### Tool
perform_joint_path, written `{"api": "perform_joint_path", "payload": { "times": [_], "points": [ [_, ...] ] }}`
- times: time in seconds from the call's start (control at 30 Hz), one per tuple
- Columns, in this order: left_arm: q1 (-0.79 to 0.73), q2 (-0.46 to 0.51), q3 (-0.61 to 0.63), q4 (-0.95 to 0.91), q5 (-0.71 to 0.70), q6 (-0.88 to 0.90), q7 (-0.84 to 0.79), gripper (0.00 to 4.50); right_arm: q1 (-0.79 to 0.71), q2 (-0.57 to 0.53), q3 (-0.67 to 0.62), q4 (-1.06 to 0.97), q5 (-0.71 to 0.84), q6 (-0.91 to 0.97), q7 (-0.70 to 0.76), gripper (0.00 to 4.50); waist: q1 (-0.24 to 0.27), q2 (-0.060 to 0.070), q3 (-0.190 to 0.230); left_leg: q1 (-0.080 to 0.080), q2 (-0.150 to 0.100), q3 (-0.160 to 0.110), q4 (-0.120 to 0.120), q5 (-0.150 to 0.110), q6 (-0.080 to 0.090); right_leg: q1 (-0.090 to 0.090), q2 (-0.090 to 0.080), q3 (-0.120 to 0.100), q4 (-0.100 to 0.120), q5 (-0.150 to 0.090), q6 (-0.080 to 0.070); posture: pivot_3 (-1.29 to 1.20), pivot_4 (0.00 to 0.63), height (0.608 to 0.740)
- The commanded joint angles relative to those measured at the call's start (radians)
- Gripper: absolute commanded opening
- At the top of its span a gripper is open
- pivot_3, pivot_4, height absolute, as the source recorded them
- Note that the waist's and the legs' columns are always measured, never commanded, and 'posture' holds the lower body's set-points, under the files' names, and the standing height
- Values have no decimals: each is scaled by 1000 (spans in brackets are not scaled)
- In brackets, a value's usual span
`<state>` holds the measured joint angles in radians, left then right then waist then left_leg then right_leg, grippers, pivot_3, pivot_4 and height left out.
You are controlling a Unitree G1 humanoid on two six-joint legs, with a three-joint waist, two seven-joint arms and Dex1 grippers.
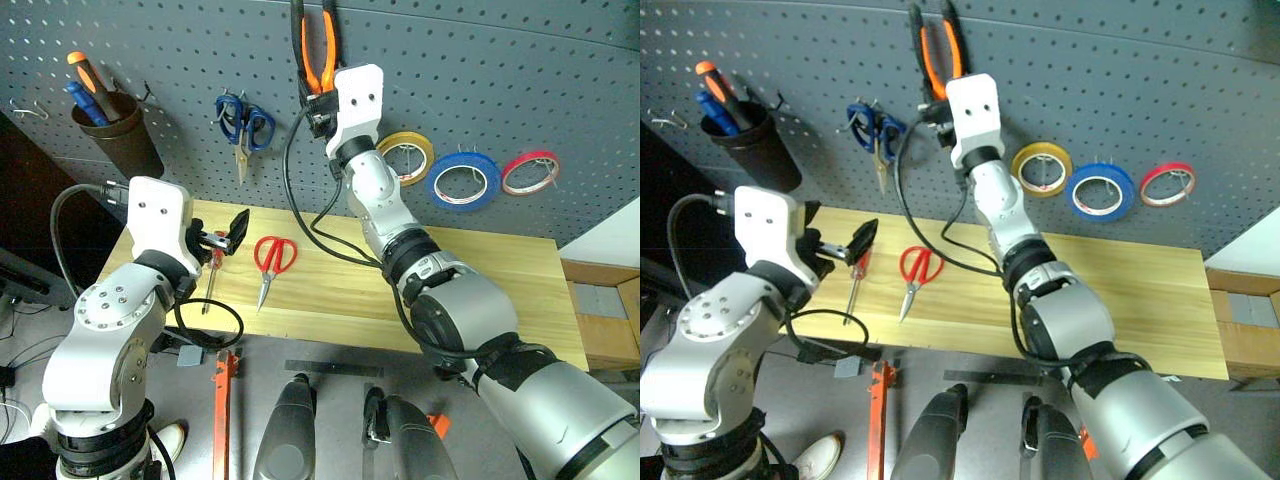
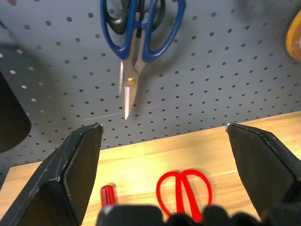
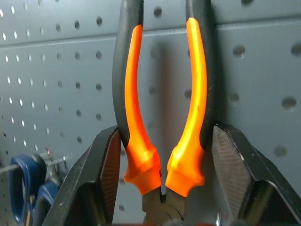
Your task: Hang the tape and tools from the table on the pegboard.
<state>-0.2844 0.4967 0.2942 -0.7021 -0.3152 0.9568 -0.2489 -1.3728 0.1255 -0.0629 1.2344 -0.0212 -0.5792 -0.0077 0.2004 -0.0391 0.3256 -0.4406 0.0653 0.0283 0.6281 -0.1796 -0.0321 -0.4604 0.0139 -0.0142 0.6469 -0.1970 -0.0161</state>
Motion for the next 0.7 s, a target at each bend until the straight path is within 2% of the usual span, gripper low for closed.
{"api": "perform_joint_path", "payload": {
  "times": [0.03, 0.23, 0.4, 0.47, 0.5, 0.63, 0.7],
  "points": [
    [-9, 7, 7, -35, -9, -7, 5, 4500, 47, 16, 20, -2, -27, 37, -18, 2335, 0, 0, 0, 4, 0, 0, -2, 0, 0, 4, 0, 0, -1, -3, -4, 553, 361, 740],
    [-43, 3, -10, 3, 5, -38, 8, 4500, 76, -11, 24, -31, -46, 63, -38, 2335, 2, 0, 0, 6, 1, -1, -5, 0, 0, 5, 0, -2, 0, -3, -5, 544, 333, 740],
    [-51, -13, -24, 31, 18, -80, 14, 4500, 64, -19, 27, -46, -39, 77, 4, 2335, 3, 0, 0, 6, 1, -1, -5, 0, 0, 5, 0, -2, 0, -3, -5, 522, 293, 740],
    [-56, -21, -33, 49, 21, -104, 15, 4500, 64, -24, 30, -59, -38, 76, 25, 3043, 3, 0, 0, 6, 1, -1, -5, 0, 0, 5, 0, -2, 0, -3, -4, 507, 279, 740],
    [-62, -29, -47, 66, 27, -120, 19, 4500, 67, -33, 34, -68, -41, 75, 32, 3222, 3, -1, -1, 6, 1, -1, -5, 0, 0, 5, 0, -2, 0, -3, -5, 481, 263, 740],
    [-45, -68, -126, 151, 75, -211, 36, 4500, 124, -65, 48, -153, -38, 94, 72, 4455, 3, -2, -3, 5, 1, -1, -5, 0, 0, 5, 0, -3, 0, -2, -4, 437, 248, 740],
    [-29, -103, -173, 192, 104, -258, 53, 4500, 192, -80, 64, -263, -28, 120, 134, 4455, 10, -2, -5, 5, 0, -1, -5, 0, 0, 5, -1, -3, 0, -2, -3, 385, 223, 740]
  ]
}}
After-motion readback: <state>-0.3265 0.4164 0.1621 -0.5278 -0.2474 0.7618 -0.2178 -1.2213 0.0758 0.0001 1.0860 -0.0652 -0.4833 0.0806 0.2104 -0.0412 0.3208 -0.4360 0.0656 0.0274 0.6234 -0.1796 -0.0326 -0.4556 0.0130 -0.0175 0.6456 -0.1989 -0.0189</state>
